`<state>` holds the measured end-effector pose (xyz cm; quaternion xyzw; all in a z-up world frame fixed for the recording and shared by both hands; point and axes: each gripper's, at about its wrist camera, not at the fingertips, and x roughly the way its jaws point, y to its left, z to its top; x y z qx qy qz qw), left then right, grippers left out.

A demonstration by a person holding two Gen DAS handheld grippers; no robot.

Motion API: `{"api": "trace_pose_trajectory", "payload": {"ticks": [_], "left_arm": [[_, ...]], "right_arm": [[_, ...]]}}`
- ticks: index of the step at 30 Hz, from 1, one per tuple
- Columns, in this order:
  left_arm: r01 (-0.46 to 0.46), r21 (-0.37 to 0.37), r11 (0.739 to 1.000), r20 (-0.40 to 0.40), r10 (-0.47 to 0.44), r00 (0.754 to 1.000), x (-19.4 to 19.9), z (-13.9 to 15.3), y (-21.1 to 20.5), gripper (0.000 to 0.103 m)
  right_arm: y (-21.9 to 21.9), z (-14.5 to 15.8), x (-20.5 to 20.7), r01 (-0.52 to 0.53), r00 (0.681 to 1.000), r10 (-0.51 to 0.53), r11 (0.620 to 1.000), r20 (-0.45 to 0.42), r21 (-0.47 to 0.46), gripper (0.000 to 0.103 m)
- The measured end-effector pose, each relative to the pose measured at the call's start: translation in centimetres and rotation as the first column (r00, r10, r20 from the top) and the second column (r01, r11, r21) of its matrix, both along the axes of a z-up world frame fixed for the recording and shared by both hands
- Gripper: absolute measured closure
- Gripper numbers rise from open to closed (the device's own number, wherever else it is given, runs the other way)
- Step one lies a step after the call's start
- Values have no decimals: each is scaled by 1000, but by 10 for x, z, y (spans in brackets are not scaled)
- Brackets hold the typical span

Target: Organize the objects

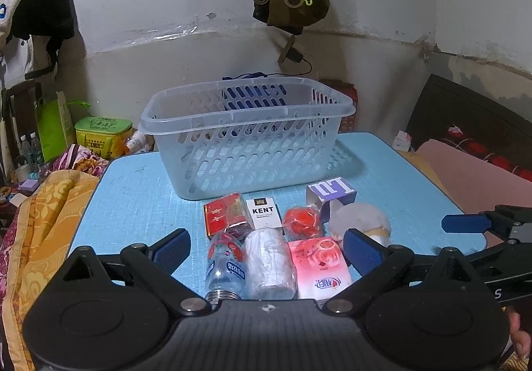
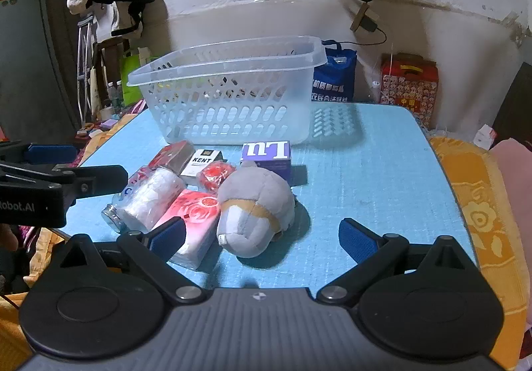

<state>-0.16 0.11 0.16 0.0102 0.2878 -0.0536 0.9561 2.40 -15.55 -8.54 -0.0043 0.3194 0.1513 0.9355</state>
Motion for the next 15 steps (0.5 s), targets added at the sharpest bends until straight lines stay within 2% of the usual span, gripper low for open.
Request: {"api": "trace_pose_trajectory", "payload": {"ticks": [15], "left_arm": [[-21, -7, 1000, 3, 21, 1000, 0, 1, 3, 3]], "right_arm": [[0, 0, -1, -8, 1000, 8, 1000, 16, 1, 5]]}}
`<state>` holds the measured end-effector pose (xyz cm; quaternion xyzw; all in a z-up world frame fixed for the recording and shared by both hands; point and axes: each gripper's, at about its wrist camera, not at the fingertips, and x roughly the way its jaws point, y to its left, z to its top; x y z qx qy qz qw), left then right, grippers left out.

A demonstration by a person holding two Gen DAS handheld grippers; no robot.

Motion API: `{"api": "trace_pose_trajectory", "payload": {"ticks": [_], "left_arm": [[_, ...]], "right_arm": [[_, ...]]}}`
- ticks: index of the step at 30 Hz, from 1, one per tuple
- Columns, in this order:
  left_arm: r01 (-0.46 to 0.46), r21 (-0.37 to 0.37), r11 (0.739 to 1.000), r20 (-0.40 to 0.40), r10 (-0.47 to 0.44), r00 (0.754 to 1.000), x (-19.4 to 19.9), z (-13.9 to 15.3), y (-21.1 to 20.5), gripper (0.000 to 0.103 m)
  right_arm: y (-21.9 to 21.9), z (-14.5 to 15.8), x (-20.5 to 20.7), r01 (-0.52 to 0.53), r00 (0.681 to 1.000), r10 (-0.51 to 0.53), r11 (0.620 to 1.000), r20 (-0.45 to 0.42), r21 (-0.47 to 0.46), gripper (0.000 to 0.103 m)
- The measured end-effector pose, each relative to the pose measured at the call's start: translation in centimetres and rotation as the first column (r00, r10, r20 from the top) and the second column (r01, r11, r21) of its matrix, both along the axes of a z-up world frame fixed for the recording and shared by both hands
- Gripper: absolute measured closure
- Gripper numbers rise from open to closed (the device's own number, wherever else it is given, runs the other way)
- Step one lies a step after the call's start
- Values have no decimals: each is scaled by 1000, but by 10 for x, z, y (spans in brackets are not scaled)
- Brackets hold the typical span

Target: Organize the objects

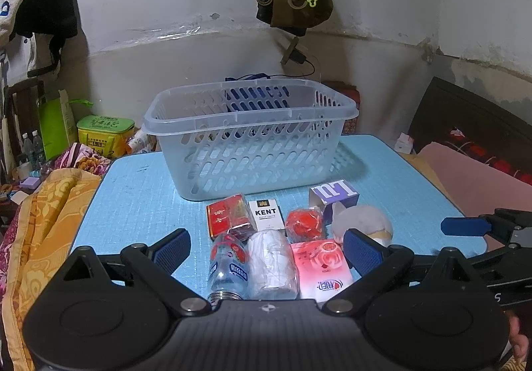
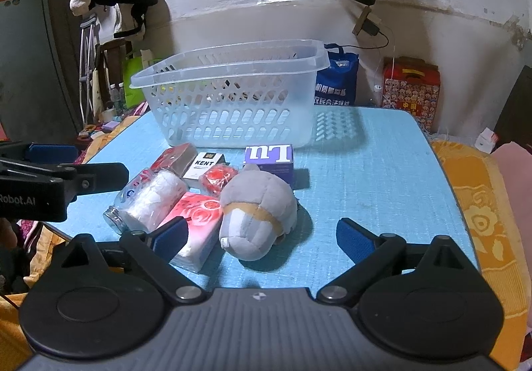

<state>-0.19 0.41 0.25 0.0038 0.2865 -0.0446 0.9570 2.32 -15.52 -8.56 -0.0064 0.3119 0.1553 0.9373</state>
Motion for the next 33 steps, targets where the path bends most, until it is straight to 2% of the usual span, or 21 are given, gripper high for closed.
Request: {"api": "trace_pose_trajectory", "payload": {"ticks": [33], "left_arm": [[-3, -6, 1000, 4, 3, 1000, 0, 0, 1, 3]], "right_arm": [[-3, 0, 3, 29, 1000, -29, 999, 12, -13, 4]]}}
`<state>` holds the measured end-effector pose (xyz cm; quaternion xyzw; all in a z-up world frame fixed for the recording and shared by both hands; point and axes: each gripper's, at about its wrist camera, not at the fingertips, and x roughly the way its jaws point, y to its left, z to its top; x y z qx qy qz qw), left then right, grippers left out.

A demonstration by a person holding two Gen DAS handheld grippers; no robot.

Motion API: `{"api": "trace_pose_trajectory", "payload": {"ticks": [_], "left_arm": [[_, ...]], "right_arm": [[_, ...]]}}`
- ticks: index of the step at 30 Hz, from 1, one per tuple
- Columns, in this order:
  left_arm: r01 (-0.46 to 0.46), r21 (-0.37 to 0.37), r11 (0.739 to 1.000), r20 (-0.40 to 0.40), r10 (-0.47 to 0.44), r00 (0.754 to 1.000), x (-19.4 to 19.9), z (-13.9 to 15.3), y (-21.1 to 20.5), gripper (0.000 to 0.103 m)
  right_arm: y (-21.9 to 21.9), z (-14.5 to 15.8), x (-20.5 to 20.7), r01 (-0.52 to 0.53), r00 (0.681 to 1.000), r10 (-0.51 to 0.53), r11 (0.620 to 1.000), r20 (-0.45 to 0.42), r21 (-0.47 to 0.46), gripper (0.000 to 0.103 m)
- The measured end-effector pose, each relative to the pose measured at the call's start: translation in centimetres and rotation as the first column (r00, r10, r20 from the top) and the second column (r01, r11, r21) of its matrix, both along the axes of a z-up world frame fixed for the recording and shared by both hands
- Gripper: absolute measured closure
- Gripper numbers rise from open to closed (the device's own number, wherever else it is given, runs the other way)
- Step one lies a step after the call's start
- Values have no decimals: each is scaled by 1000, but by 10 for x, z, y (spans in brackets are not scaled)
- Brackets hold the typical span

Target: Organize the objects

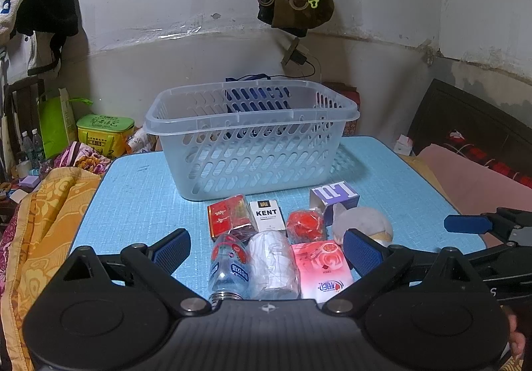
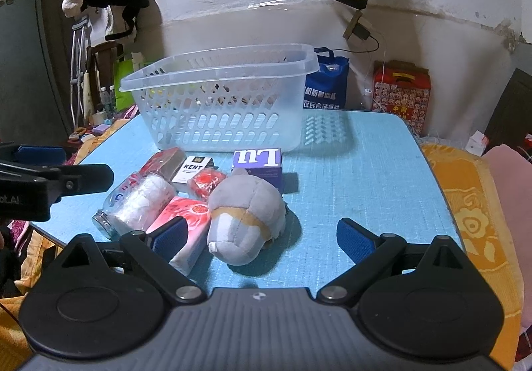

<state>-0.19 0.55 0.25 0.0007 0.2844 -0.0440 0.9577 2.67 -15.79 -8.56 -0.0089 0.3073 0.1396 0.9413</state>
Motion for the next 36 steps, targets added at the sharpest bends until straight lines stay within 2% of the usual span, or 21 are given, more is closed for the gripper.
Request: {"api": "trace_pose_trajectory", "payload": {"ticks": [14, 18, 22, 24, 25, 28, 30, 32, 35, 36], "left_arm": [[-48, -13, 999, 28, 48, 998, -1, 4, 7, 3], [-41, -7, 999, 77, 41, 996, -4, 5, 6, 2], [34, -109, 993, 116, -21, 993, 2, 8, 14, 0], [67, -143, 988, 65, -58, 996, 9, 7, 17, 0], [58, -129, 990, 53, -52, 997, 12, 5, 17, 0], [10, -34, 999, 96, -7, 995, 10, 6, 18, 0], [-7, -12, 1000, 130, 8, 992, 9, 5, 26, 0], [-14, -10, 1000, 141, 16, 990, 12, 2, 35, 0], [0, -21, 1000, 76, 1, 997, 25, -10, 47, 2], [9, -25, 1000, 46, -8, 999, 29, -15, 50, 6]], "right_arm": [[-1, 0, 0, 20, 1000, -20, 1000, 4, -16, 0], [0, 0, -1, 35, 999, -35, 999, 17, -35, 0], [-1, -1, -4, 43, 997, -43, 999, 62, -2, 0], [-1, -3, -4, 65, 994, -65, 998, 86, 8, 0], [-1, -3, -5, 80, 992, -81, 997, 101, 10, 0], [-6, -4, -5, 96, 987, -95, 995, 128, -3, 0], [-10, -4, -7, 91, 982, -88, 996, 166, -11, 0], [-13, -4, -5, 88, 984, -84, 996, 157, -16, 0], [-20, -7, -1, 55, 994, -57, 998, 90, 22, 0], [-21, -9, -2, 43, 996, -45, 998, 72, 35, 0]]}}
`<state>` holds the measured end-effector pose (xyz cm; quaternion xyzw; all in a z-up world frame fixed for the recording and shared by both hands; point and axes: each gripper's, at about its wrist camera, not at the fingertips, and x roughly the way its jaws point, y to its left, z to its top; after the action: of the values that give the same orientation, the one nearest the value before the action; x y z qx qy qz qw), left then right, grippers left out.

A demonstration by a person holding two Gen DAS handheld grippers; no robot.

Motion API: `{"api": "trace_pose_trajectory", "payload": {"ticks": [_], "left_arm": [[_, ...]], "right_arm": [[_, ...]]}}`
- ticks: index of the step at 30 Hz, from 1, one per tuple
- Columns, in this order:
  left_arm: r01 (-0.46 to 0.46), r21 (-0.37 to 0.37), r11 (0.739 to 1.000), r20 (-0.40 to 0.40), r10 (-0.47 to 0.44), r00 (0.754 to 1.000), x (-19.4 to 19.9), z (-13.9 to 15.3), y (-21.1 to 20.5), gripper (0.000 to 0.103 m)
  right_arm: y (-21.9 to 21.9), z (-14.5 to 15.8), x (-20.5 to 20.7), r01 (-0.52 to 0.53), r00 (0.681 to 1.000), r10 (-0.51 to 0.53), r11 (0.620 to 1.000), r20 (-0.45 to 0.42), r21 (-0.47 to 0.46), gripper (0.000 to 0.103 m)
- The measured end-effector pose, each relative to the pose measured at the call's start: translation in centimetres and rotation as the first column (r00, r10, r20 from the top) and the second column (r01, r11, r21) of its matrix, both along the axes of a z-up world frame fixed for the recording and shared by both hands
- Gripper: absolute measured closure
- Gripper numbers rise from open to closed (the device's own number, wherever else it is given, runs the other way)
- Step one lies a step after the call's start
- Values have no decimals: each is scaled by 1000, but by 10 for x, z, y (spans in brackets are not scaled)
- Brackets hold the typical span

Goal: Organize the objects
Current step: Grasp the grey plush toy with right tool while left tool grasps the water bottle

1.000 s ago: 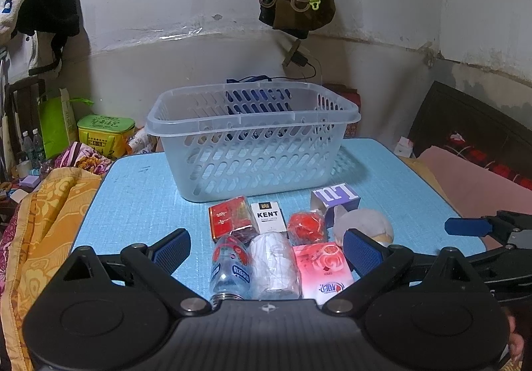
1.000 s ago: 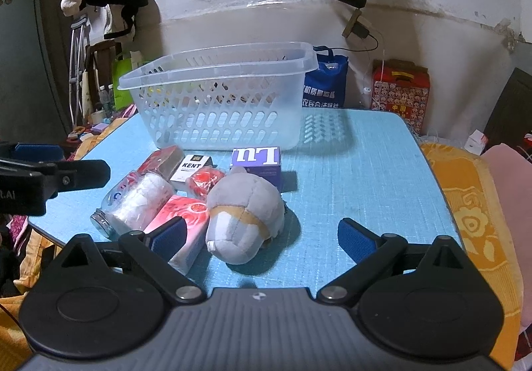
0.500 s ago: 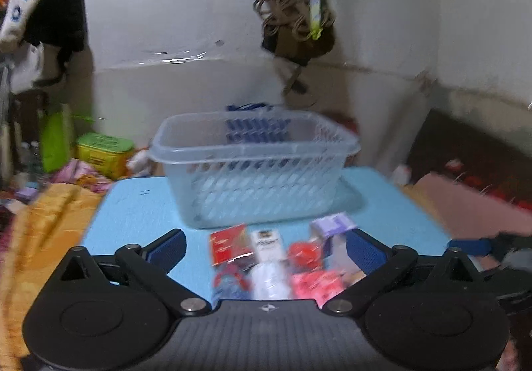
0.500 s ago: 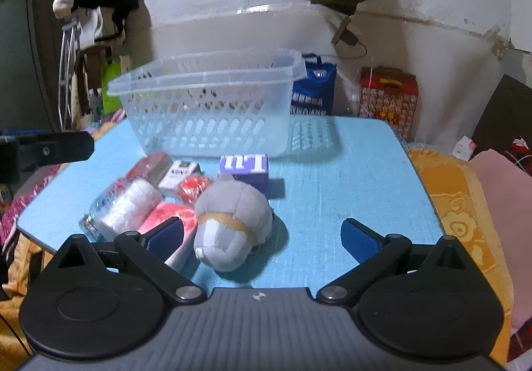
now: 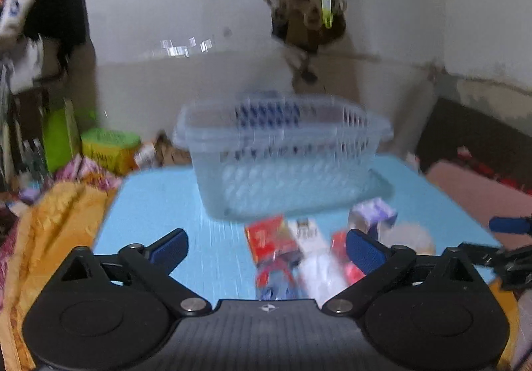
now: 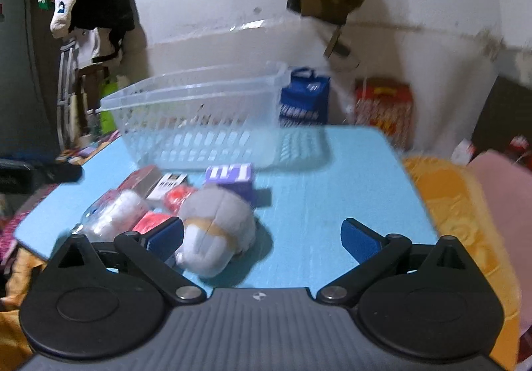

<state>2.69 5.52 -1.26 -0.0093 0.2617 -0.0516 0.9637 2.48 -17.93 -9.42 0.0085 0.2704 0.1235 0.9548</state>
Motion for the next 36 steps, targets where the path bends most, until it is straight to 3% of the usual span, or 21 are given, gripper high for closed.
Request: {"api": "trace_pose_trajectory", "payload": {"ticks": [3, 8, 13, 24, 32, 34, 36], "left_arm": [[24, -14, 1000, -57, -24, 998, 1, -9, 11, 9], [63, -21, 998, -89, -65, 994, -5, -16, 23, 10], [19, -62, 998, -145, -28, 989, 1, -25, 39, 24], [38, -56, 998, -180, -48, 983, 13, -39, 20, 24], [-4, -6, 1000, -217, 3, 976, 26, -51, 7, 26], [-5, 9, 1000, -216, 6, 976, 26, -54, 5, 26], [-9, -2, 1000, -219, 8, 976, 28, -54, 5, 30]], "right_arm": [[-3, -4, 0, -68, 996, 70, 997, -48, 48, 0], [2, -5, -1, -87, 995, 91, 994, -49, 63, 3], [14, -7, 5, -70, 996, 73, 996, -58, 58, 7], [20, -17, 27, 29, 992, -20, 997, -123, 71, 7], [35, -26, 37, 34, 987, -31, 999, -159, 16, 7], [37, -27, 37, 34, 987, -32, 999, -156, 9, 10], [36, -26, 37, 21, 988, -19, 1000, -155, 13, 20]]}}
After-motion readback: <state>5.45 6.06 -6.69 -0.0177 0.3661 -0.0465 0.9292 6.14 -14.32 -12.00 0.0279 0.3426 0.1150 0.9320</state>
